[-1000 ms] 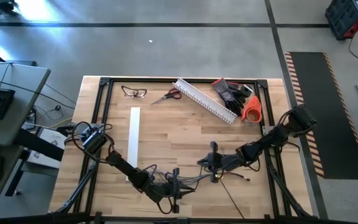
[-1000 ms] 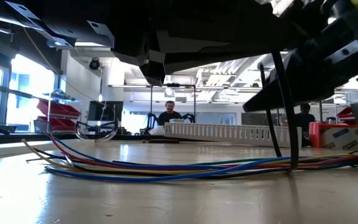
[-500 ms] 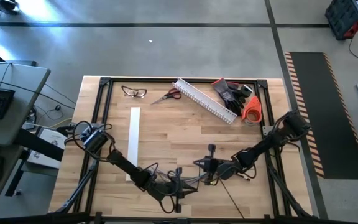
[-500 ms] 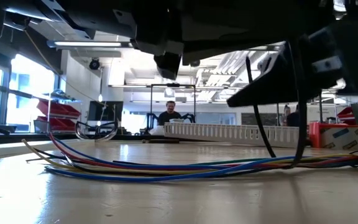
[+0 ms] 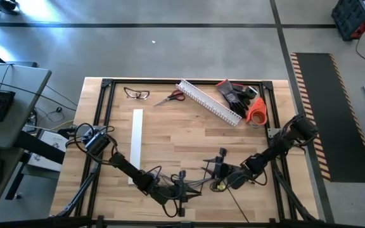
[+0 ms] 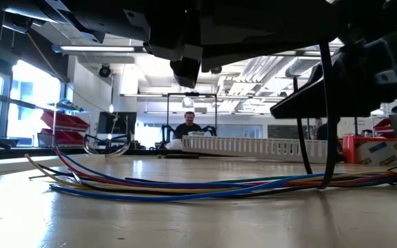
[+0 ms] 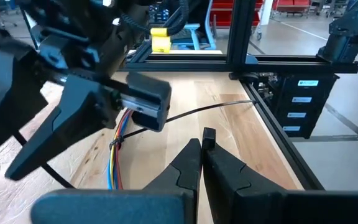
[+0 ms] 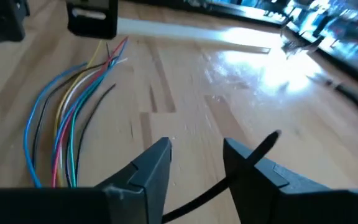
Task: Ziptie cables
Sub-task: Wrap the black zip tie on the cable wires
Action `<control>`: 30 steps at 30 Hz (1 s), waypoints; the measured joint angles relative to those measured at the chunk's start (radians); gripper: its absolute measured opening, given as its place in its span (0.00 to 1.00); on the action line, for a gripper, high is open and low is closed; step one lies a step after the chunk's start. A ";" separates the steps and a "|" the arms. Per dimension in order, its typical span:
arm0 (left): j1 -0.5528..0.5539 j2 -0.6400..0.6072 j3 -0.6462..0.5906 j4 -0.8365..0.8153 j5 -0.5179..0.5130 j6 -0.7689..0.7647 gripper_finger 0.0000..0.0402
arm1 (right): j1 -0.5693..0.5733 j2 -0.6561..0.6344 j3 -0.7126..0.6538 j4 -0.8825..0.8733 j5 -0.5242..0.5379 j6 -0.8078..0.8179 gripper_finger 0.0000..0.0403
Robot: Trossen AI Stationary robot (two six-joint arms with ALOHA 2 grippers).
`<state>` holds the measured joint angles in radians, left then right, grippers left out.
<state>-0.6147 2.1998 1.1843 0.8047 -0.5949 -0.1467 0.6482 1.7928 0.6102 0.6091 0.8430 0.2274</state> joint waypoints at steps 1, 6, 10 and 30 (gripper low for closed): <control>0.000 0.000 0.000 0.000 0.000 0.000 0.00 | 0.009 0.000 0.000 0.008 0.023 -0.007 0.34; 0.000 0.000 0.000 0.000 0.000 0.000 0.00 | 0.038 0.000 0.000 0.066 0.071 -0.025 0.34; 0.000 0.000 0.000 0.000 0.000 -0.006 0.00 | 0.046 0.000 0.000 0.082 0.067 0.015 0.34; -0.001 0.000 0.000 -0.001 0.000 -0.008 0.00 | 0.112 -0.001 0.000 -0.180 0.235 0.460 0.21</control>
<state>-0.6155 2.1994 1.1843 0.8040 -0.5945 -0.1543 0.7601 1.7916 0.6102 0.4289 1.0779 0.6878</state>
